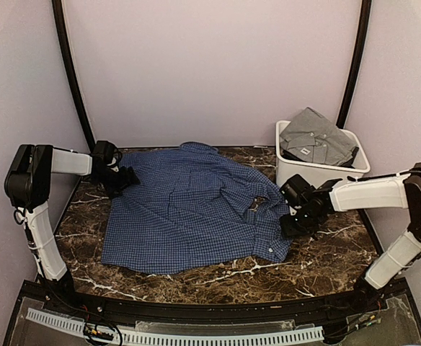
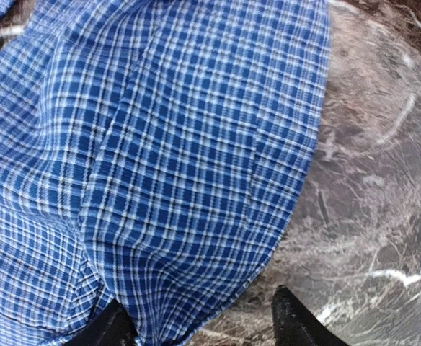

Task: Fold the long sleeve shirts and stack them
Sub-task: Flatten out the crumpled shirt at the center of the board.

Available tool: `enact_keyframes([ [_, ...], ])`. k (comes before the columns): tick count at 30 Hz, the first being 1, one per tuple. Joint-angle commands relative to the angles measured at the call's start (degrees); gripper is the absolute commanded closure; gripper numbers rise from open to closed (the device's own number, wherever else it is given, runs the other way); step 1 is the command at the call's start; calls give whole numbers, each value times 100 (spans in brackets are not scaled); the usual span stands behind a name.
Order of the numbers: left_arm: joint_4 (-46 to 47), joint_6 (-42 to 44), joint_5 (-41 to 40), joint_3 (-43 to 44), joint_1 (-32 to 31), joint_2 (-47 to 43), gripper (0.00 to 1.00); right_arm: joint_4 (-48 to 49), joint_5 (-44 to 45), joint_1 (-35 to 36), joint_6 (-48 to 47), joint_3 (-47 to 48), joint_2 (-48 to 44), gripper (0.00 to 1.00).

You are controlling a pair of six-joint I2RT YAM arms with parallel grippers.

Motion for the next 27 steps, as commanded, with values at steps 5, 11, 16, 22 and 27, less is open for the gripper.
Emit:
enact_keyframes([
  [5, -464, 86, 19, 15, 8, -70, 12, -499, 371, 1058, 335, 470, -585, 25],
  [11, -540, 123, 12, 57, -75, -169, 12, -506, 254, 1830, 1085, 158, -506, 29],
  [16, -585, 137, 20, 74, -93, -208, 12, -227, 124, 2101, 1589, -278, -471, 37],
  [22, -597, 159, 0, 71, -96, -210, 12, -17, 340, 2072, 1853, -548, -301, 54],
  [27, -633, 206, -57, 103, -95, -188, 12, -160, 480, 1902, 1970, -670, -394, 83],
])
